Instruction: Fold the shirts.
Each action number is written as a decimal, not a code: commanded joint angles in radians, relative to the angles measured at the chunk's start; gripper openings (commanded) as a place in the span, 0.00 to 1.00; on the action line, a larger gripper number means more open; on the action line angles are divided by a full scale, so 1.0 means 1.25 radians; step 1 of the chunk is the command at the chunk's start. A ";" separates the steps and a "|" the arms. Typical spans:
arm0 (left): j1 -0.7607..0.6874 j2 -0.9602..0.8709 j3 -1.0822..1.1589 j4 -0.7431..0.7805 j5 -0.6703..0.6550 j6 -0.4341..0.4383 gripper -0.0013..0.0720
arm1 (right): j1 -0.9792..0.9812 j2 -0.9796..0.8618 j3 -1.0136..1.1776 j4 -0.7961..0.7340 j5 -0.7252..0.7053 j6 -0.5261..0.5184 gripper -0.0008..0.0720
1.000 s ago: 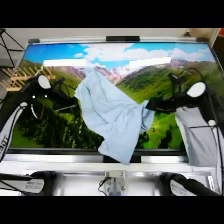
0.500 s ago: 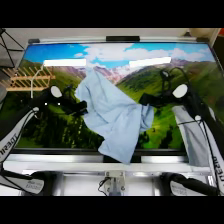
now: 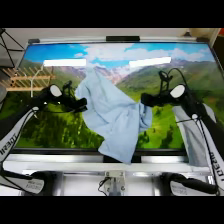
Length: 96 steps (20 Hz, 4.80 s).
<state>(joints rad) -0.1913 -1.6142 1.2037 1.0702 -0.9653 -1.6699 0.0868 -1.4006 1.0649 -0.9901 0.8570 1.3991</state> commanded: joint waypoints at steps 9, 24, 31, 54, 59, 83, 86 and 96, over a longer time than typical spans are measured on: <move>0.051 -0.042 -0.007 -0.071 -0.009 0.006 0.84 | 0.000 -0.002 0.000 0.005 0.021 -0.002 0.08; 0.005 0.409 0.306 0.177 0.057 0.097 0.05 | -0.014 0.372 0.218 -0.080 0.060 -0.086 0.08; 0.005 0.742 0.501 0.196 0.162 0.096 0.05 | -0.014 0.655 0.410 -0.084 0.028 -0.073 0.08; 0.005 0.000 0.317 0.192 0.257 0.054 0.05 | -0.014 -0.132 0.357 -0.446 -0.090 0.323 0.08; 0.005 -0.125 0.316 0.039 0.243 0.054 0.23 | -0.012 -0.271 0.357 -0.299 -0.109 0.337 0.08; 0.327 0.445 -0.524 0.064 -0.060 0.178 0.71 | -0.206 0.014 0.293 -0.252 0.494 0.031 0.84; 0.327 0.380 -0.525 0.049 -0.016 0.175 0.70 | -0.198 0.014 0.293 -0.252 0.493 0.031 0.84; 0.327 0.355 -0.524 -0.115 0.005 0.289 0.05 | -0.198 0.014 0.280 -0.256 0.523 0.030 0.84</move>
<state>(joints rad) 0.2176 -1.1698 0.5480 0.9886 -0.9028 -1.3804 -0.1616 -1.3830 1.4273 -1.3083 1.4960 1.4380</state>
